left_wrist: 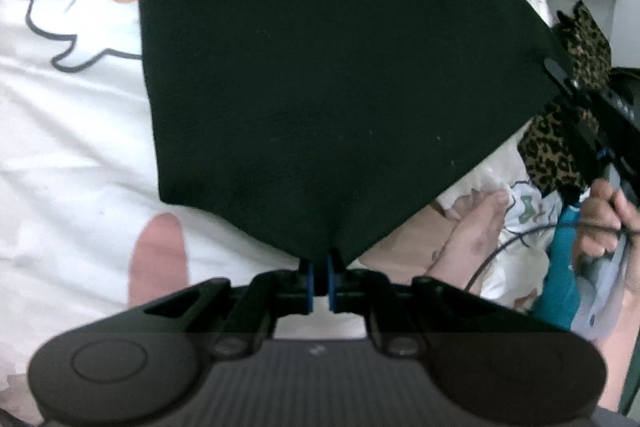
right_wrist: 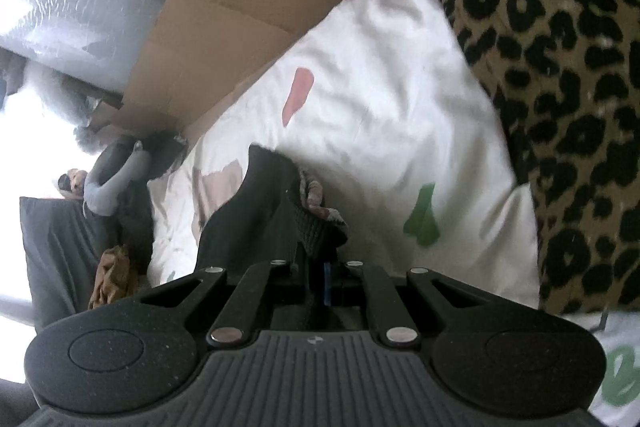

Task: Fold clothes

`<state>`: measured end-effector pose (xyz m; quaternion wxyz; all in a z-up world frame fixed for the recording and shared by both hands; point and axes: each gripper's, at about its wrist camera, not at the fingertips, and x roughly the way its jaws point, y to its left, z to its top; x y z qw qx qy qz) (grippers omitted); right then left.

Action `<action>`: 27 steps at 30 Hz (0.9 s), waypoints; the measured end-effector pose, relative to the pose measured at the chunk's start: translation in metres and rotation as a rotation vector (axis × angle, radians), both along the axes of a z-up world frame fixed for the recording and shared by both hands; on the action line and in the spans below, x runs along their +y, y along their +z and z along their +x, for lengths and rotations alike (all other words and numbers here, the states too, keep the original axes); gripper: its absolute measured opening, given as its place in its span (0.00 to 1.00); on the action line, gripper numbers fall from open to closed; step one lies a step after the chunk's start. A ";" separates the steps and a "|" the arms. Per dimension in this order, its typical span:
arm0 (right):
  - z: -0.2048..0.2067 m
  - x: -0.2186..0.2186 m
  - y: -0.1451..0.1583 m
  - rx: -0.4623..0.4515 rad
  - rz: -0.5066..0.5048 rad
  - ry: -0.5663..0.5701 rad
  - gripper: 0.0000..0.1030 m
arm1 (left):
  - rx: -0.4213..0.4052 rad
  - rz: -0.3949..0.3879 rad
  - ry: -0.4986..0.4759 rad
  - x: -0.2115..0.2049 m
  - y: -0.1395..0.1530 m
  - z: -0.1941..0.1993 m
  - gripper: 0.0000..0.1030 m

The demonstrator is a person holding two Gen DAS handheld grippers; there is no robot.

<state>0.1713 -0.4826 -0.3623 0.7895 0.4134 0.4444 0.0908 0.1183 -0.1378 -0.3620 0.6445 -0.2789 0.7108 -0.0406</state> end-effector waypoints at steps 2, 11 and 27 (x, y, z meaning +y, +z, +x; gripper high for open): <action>0.003 -0.003 -0.001 0.003 -0.003 -0.013 0.05 | -0.013 -0.005 0.001 -0.008 0.001 -0.005 0.06; 0.004 -0.015 -0.015 0.021 -0.022 -0.108 0.04 | -0.038 -0.036 0.014 -0.018 -0.016 -0.048 0.06; -0.010 -0.027 -0.020 0.079 -0.111 -0.251 0.20 | 0.008 0.032 -0.261 -0.004 0.021 -0.023 0.16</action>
